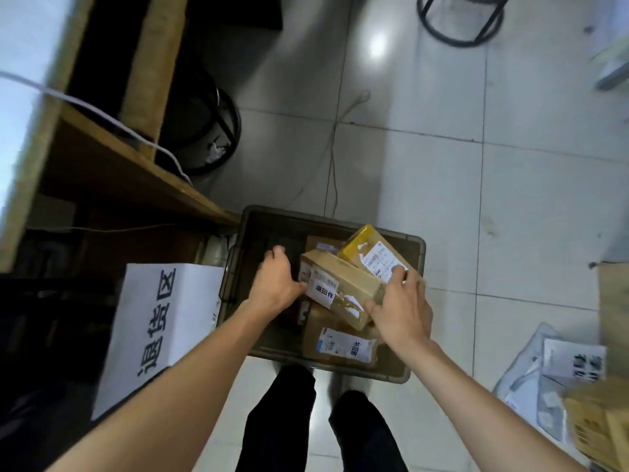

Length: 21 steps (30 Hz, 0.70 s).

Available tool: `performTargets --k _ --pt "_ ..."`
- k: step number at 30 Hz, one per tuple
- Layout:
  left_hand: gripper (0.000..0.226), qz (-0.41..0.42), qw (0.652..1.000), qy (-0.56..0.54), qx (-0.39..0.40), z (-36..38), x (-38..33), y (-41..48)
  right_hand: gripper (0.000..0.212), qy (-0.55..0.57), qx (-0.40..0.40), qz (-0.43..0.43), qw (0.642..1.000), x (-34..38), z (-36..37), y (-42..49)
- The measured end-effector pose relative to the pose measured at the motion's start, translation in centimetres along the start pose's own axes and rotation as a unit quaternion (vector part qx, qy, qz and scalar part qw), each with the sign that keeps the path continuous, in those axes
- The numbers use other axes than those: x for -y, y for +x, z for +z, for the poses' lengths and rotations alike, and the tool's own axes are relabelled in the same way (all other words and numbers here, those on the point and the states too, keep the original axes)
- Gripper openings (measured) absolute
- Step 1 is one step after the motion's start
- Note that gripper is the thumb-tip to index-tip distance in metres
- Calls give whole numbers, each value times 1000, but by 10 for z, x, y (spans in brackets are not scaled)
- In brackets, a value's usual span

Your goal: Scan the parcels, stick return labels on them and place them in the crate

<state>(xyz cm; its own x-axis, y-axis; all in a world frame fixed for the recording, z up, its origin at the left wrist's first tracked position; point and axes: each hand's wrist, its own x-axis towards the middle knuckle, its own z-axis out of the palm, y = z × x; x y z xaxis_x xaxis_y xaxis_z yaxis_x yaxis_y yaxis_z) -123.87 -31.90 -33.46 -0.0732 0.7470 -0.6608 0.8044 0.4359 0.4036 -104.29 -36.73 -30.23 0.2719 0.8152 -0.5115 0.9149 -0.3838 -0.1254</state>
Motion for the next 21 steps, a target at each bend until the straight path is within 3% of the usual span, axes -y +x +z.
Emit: performTargets --k 7,12,16,21 --pt "66 69 995 -19 -67 -102 -82 -120 56 -79 -48 -124 988 48 -129 -56" --pt "57 50 990 -28 -125 -158 -107 -218 55 -117 -54 -230 965 68 -202 -111" --pt "49 28 980 -59 -190 -203 -96 -296 52 -132 -92 -342 926 104 -245 -166" --pt "48 -39 951 -112 -285 -254 -25 -408 52 -108 -79 -492 860 187 -266 -260"
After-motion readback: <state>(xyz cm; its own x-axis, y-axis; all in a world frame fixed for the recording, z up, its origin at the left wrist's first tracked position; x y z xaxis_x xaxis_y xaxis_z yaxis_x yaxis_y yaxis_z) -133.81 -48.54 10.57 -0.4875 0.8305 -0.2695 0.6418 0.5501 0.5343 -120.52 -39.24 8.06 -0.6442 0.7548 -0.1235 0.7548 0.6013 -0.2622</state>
